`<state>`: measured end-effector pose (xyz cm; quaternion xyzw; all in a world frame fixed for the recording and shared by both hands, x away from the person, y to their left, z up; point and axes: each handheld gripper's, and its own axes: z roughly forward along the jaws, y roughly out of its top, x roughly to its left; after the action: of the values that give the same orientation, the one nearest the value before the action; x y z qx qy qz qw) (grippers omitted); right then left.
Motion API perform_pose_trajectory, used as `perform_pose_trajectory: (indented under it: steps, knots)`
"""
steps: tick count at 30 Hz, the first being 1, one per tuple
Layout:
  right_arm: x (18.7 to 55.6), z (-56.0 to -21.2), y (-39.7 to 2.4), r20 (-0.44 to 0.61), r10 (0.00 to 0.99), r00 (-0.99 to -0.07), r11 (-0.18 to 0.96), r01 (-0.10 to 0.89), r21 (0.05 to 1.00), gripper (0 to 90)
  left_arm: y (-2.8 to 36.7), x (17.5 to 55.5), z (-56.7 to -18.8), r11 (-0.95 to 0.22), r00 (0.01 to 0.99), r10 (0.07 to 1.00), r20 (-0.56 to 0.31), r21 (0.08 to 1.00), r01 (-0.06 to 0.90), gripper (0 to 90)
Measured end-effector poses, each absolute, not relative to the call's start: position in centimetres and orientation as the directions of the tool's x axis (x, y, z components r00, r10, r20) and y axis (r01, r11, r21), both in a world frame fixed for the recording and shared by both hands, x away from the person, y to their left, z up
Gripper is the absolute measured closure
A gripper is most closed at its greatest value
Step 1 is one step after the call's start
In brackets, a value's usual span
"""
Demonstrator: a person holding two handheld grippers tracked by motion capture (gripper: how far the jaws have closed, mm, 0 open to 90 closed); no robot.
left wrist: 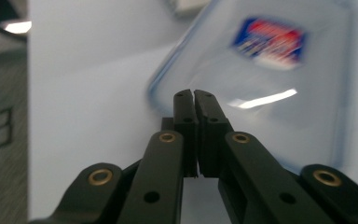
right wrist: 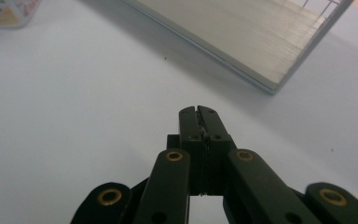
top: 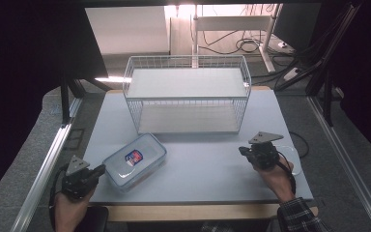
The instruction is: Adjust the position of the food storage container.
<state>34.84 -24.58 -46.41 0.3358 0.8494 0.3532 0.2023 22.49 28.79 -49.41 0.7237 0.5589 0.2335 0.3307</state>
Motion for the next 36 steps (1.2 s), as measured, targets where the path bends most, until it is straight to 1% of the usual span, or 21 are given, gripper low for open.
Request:
perform_pose_trajectory:
  steps: [2, 8, 11, 13, 16, 19, 23, 26, 33, 36]
  knots:
    - [34.8, -46.5, -24.2, -0.101, 0.708, -0.699, 0.520, 0.420, 0.744, 89.1, 29.2, 22.8, -50.1, -0.135, 0.237, 0.971, -0.042, 0.717, 0.684, 89.9]
    - [34.8, -46.8, -23.1, -0.100, 0.695, -0.712, 0.524, 0.407, 0.748, 89.1, 29.3, 23.7, -51.0, -0.113, 0.210, 0.976, -0.060, 0.685, 0.720, 90.0]
    - [34.9, -46.9, -22.6, -0.080, 0.682, -0.727, 0.520, 0.405, 0.752, 85.5, 29.4, 24.2, -51.7, -0.110, 0.215, 0.974, -0.076, 0.670, 0.735, 90.0]
    - [34.9, -47.1, -22.2, -0.088, 0.670, -0.737, 0.534, 0.397, 0.747, 84.2, 29.2, 24.7, -52.0, -0.113, 0.218, 0.973, -0.077, 0.661, 0.741, 90.0]
    - [35.0, -47.2, -21.6, -0.081, 0.656, -0.750, 0.541, 0.393, 0.744, 84.5, 29.1, 25.2, -52.0, -0.102, 0.219, 0.971, -0.094, 0.667, 0.738, 90.0]
    - [35.3, -47.1, -20.9, -0.059, 0.637, -0.768, 0.541, 0.391, 0.745, 86.9, 28.8, 25.9, -52.0, -0.100, 0.228, 0.968, -0.105, 0.672, 0.734, 90.0]
    - [35.9, -47.3, -19.9, -0.064, 0.618, -0.783, 0.558, 0.380, 0.738, 88.8, 28.1, 26.9, -52.1, -0.108, 0.243, 0.964, -0.107, 0.676, 0.729, 90.0]
    - [36.1, -47.6, -19.7, -0.055, 0.619, -0.784, 0.558, 0.389, 0.733, 89.3, 27.4, 27.9, -52.2, -0.131, 0.259, 0.961, -0.092, 0.675, 0.726, 90.0]
    - [36.7, -47.4, -19.4, -0.010, 0.636, -0.772, 0.513, 0.413, 0.753, 89.4, 25.4, 30.1, -52.1, -0.201, 0.313, 0.949, -0.044, 0.681, 0.704, 90.0]
    - [37.1, -47.6, -18.8, -0.007, 0.636, -0.771, 0.511, 0.415, 0.753, 89.4, 24.8, 31.0, -52.1, -0.215, 0.330, 0.943, -0.039, 0.685, 0.696, 90.0]
